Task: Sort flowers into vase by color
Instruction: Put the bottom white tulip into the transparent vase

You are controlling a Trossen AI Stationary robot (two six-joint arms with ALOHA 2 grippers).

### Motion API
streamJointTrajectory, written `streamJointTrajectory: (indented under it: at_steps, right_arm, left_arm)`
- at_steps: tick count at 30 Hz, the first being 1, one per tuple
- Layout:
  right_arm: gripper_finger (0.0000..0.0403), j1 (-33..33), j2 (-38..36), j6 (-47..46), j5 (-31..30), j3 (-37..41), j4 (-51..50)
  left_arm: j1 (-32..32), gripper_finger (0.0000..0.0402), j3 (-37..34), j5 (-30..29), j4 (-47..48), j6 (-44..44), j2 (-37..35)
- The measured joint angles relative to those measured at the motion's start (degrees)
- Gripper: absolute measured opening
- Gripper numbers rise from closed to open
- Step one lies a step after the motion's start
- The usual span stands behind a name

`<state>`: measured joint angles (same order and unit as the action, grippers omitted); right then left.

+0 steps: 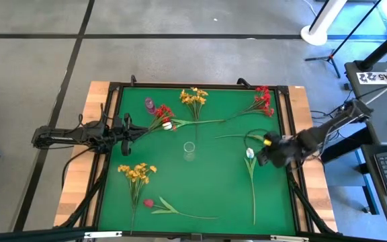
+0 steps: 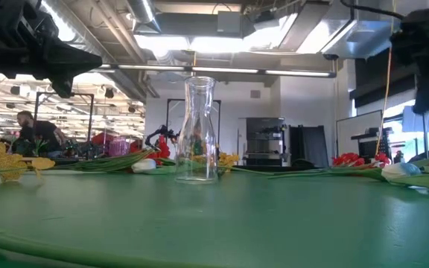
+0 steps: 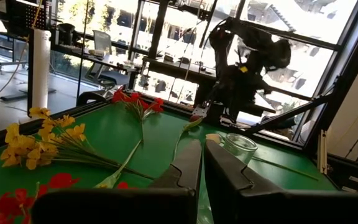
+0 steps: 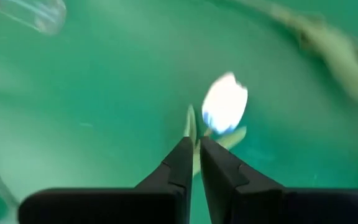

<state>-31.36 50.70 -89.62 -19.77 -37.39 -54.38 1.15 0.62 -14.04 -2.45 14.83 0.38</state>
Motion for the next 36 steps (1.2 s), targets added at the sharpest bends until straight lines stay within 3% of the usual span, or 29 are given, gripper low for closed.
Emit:
streamJointTrajectory:
  at_steps: [5,13,23,27,31,36]
  right_arm:
    - [0.0033,-6.22,9.54,-8.61,3.09,0.0,3.7]
    - [0.0045,-8.7,21.42,-7.87,7.16,0.0,14.47]
    - [0.0197,-9.17,31.17,-11.65,11.16,-0.26,19.42]
    - [0.023,-9.18,34.06,-12.38,10.43,-0.41,19.74]
    - [0.0223,-9.2,34.6,-12.44,9.08,-0.36,20.08]
    - [0.0168,-9.2,34.73,-12.11,8.77,-0.31,18.7]
  left_arm:
    - [0.01,0.0016,0.0,-0.02,0.0,0.01,0.0]
    - [0.01,0.0016,-0.01,0.0,0.01,0.01,0.0]
    - [0.0,0.0016,0.0,-0.02,0.02,0.0,0.0]
    - [0.0,0.0016,0.0,-0.02,0.01,0.0,0.0]
    - [0.0,0.0016,0.0,0.0,0.0,0.0,0.0]
    - [0.0,0.0016,0.0,-0.02,0.0,0.02,0.0]
